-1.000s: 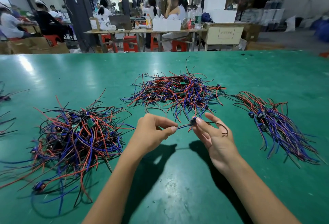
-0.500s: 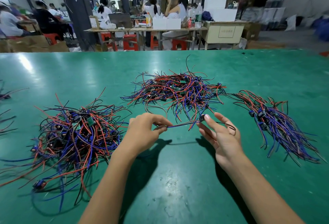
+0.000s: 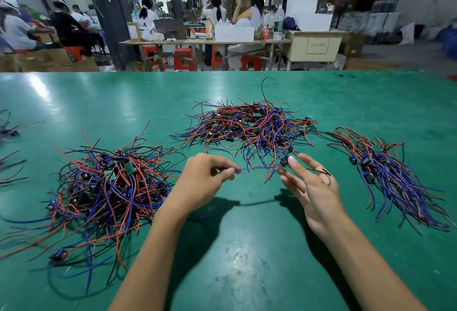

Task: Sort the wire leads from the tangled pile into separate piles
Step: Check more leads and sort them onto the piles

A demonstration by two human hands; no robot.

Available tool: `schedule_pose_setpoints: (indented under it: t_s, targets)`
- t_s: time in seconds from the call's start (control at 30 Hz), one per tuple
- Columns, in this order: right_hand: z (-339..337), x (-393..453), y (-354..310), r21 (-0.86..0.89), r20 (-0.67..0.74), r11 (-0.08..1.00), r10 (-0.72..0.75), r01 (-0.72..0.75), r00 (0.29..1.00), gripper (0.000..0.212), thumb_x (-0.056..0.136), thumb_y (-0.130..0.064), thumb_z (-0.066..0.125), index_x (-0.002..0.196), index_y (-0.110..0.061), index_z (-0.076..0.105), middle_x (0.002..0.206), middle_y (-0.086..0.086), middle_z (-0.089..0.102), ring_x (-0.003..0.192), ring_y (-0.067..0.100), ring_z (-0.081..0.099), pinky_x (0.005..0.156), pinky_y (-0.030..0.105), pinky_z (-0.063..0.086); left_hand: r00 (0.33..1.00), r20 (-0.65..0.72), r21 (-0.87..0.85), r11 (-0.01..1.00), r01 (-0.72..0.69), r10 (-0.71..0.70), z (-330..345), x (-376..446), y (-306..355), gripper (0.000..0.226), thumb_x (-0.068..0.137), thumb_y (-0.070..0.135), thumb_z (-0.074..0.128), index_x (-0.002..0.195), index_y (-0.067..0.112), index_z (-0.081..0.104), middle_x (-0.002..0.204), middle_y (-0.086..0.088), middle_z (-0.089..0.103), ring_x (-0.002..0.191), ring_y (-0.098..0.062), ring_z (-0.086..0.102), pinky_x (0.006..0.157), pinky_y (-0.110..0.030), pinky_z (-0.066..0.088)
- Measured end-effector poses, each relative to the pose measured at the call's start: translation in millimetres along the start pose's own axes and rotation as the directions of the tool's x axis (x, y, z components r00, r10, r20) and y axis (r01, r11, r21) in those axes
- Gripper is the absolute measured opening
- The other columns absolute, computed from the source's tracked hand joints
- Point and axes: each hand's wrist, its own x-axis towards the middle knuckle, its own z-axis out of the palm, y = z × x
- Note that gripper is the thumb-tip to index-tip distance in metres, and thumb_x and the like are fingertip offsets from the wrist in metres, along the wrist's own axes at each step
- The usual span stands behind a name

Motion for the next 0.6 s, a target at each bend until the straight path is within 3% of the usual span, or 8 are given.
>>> schedule_pose_setpoints:
  t_s: [0.13,0.23,0.33,0.43,0.6]
  targets:
    - [7,-6,-2,-0.147,0.142,0.986,-0.064,0.084,0.988,0.057,0.069,-0.024,0.078,0.122,-0.019,0.058,0.110,0.006,0.077,0.096,0.022,0.075,0.079,0.023,0.060,0.944,-0.318,-0.415,0.909,-0.052,-0.092,-20,-2,2,0.021,0.096,0.009,0.064,0.095,0.026,0.075,0.076,0.013,0.075,0.064,0.005,0.060,0.062,-0.010,0.045]
    - [10,-10,3,-0.286,0.200,0.952,-0.047,0.104,0.979,0.060,0.071,-0.022,0.078,0.128,-0.021,0.058,0.111,0.001,0.077,0.097,0.020,0.074,0.076,0.022,0.059,0.825,-0.498,-0.601,0.792,-0.108,-0.265,-40,-5,-3,0.014,0.097,0.016,0.062,0.101,0.025,0.073,0.080,0.015,0.075,0.065,0.001,0.061,0.058,-0.010,0.045]
    - [10,-11,8,-0.381,0.196,0.921,-0.006,0.081,0.981,0.050,0.082,-0.011,0.077,0.128,-0.021,0.059,0.108,0.000,0.077,0.093,0.021,0.074,0.073,0.023,0.058,0.662,-0.606,-0.723,0.653,-0.226,-0.442,-58,-7,-10,0.013,0.100,0.018,0.058,0.104,0.021,0.069,0.086,0.011,0.073,0.064,-0.001,0.062,0.057,-0.013,0.047]
    - [10,-10,14,-0.417,0.191,0.908,0.036,0.047,0.981,0.045,0.086,-0.001,0.074,0.126,-0.017,0.060,0.103,0.003,0.078,0.074,0.013,0.073,0.058,0.017,0.053,0.542,-0.630,-0.768,0.549,-0.329,-0.556,-65,-8,-15,0.011,0.105,0.024,0.051,0.109,0.022,0.061,0.088,0.007,0.067,0.062,-0.004,0.064,0.056,-0.016,0.049]
    - [5,-5,26,-0.555,0.203,0.830,0.059,0.065,0.977,0.037,0.088,0.000,0.072,0.119,-0.019,0.064,0.097,0.005,0.079,0.071,0.011,0.071,0.063,0.015,0.051,0.565,-0.484,-0.873,0.323,-0.366,-0.668,-49,-5,-8,0.007,0.106,0.028,0.047,0.103,0.022,0.046,0.093,0.002,0.067,0.059,-0.007,0.067,0.055,-0.018,0.053]
